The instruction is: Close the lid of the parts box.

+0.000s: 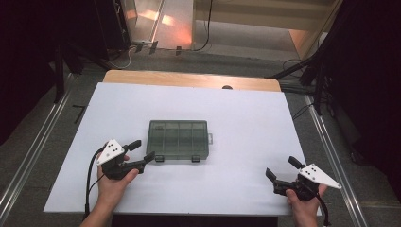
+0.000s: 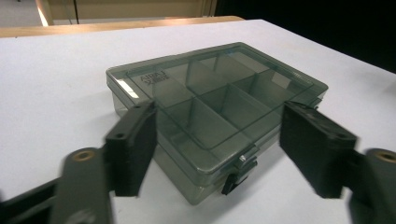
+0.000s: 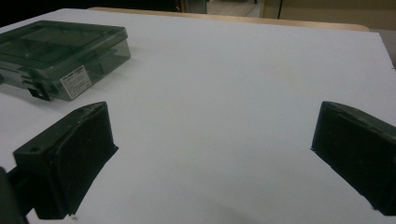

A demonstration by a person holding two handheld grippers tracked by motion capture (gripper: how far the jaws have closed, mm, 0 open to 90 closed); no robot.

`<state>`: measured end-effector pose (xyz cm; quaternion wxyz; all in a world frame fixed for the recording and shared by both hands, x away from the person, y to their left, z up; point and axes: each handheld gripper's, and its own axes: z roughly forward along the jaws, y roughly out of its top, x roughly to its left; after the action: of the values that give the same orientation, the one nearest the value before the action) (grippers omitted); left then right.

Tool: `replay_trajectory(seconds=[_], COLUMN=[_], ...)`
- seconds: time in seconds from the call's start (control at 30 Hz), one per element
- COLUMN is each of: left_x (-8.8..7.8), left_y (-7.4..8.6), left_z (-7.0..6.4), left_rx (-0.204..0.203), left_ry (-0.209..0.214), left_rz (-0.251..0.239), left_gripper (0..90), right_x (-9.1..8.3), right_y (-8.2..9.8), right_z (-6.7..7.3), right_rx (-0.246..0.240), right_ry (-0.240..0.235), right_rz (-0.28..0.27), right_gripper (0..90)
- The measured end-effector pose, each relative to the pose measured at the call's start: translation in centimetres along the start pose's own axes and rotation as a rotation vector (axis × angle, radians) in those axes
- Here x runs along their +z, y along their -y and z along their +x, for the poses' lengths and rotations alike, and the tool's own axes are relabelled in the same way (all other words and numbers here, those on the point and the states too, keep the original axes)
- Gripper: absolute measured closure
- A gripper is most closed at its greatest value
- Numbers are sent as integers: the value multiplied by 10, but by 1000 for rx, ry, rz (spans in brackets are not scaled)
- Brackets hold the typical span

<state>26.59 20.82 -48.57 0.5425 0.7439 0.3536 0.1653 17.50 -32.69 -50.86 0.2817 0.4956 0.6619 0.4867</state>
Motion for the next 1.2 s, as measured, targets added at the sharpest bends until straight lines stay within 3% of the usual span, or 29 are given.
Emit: replay_trajectory(seconds=[0.17,0.37,0.6,0.97,1.2], left_x=[-7,-14,-27,-43,-55], left_y=[1,4,8,15,18], left_z=[1,7,15,25,32], left_rx=[8,-26,-35,-17,-26], left_ry=[11,-4,-11,-58,-79], left_rz=[7,8,-16,7,0], left_gripper=[108,0,0,0,0], right_x=[-1,-2,-2,-5,-6], right_y=[0,0,-1,-1,-1], right_z=[-1,-2,-1,-4,-5], right_rx=[0,5,5,11,16], right_ry=[3,7,9,18,19], right_rz=[-1,-2,-4,-11,-14], right_gripper=[0,0,0,0,0])
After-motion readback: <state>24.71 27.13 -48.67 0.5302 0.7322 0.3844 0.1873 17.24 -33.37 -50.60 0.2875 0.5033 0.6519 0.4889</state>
